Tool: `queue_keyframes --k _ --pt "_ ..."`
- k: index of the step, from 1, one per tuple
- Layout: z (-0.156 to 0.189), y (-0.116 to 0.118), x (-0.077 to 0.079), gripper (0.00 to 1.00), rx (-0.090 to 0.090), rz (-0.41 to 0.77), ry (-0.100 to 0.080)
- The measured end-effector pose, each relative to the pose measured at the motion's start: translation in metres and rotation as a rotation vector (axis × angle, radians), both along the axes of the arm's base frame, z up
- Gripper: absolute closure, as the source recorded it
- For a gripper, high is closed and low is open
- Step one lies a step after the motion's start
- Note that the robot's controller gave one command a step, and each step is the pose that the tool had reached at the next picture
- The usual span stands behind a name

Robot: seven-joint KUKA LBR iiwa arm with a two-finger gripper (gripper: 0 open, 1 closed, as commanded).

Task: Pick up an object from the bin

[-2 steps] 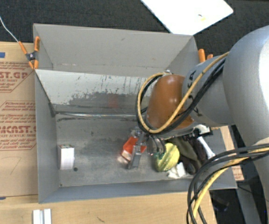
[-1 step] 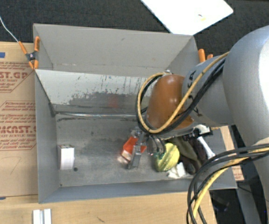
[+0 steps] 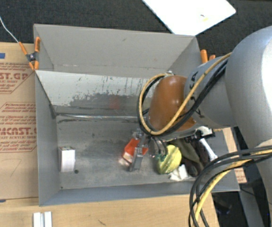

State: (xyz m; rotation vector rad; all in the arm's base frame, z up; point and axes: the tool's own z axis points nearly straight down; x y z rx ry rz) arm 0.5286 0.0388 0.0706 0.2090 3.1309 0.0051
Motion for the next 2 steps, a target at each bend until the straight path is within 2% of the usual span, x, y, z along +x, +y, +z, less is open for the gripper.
queue_keyframes --k 2 --pt "0.0 0.0001 0.0 1.0 0.0 0.0 0.0"
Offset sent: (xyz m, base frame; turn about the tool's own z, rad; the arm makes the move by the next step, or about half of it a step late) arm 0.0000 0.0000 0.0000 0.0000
